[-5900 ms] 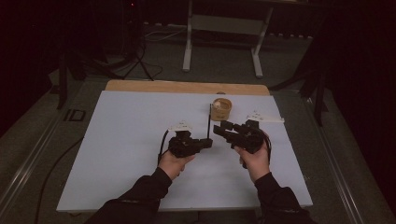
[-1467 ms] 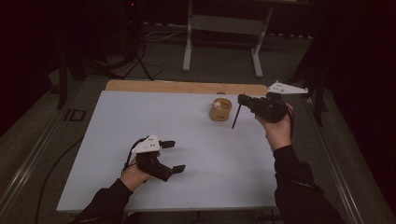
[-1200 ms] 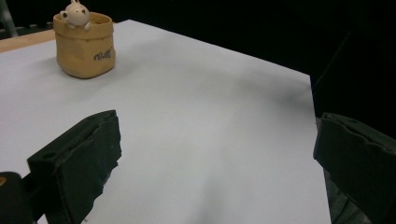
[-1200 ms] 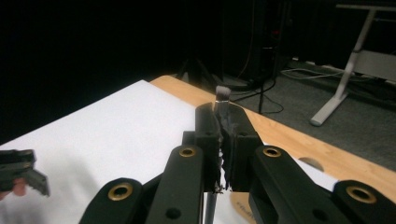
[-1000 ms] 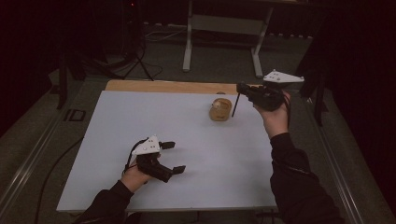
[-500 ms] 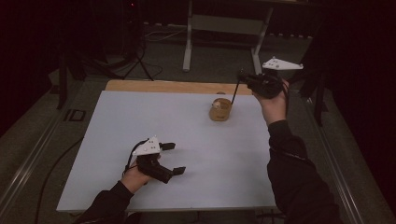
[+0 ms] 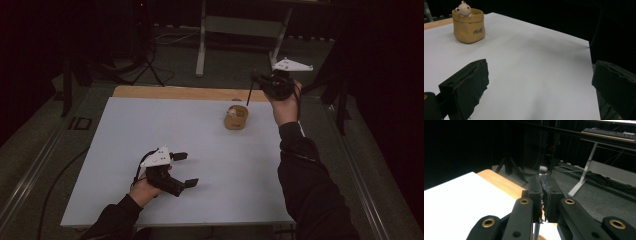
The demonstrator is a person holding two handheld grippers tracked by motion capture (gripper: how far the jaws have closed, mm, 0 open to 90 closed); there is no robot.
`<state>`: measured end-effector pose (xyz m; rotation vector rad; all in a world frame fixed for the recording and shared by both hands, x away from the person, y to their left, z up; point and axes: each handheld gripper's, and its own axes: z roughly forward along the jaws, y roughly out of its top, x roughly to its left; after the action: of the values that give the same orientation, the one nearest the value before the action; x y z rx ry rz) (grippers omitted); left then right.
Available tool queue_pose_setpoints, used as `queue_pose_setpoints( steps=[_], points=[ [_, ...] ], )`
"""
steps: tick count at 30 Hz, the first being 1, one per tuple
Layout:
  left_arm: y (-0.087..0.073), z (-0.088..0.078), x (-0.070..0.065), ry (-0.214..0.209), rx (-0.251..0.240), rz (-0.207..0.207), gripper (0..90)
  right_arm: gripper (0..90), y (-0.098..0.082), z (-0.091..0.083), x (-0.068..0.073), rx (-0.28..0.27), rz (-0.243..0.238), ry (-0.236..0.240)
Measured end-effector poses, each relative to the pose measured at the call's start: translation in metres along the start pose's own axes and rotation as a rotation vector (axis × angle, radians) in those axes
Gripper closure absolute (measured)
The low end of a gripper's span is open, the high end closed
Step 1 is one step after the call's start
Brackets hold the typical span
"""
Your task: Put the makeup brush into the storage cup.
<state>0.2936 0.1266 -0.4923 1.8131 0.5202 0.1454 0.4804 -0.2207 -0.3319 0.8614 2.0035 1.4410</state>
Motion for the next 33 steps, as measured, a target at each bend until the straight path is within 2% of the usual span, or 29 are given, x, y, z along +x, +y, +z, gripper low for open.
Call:
queue_pose_setpoints(
  steps=[9, 12, 19, 33],
  points=[
    [-0.001, 0.000, 0.000, 0.000, 0.006, 0.002, 1.1, 85.5, -0.010, 0.013, -0.003, -0.010, 0.005, -0.022],
    [-0.001, 0.000, 0.001, 0.000, 0.005, 0.002, 1.1, 85.5, -0.014, 0.018, -0.003, 0.001, -0.006, -0.031],
    [-0.001, -0.001, 0.001, 0.000, 0.004, 0.000, 1.1, 85.5, -0.026, 0.026, -0.005, 0.017, 0.016, -0.031],
    [-0.003, -0.001, 0.001, -0.001, 0.010, -0.008, 1.1, 85.5, -0.054, 0.046, -0.005, 0.072, 0.029, -0.046]
  ],
)
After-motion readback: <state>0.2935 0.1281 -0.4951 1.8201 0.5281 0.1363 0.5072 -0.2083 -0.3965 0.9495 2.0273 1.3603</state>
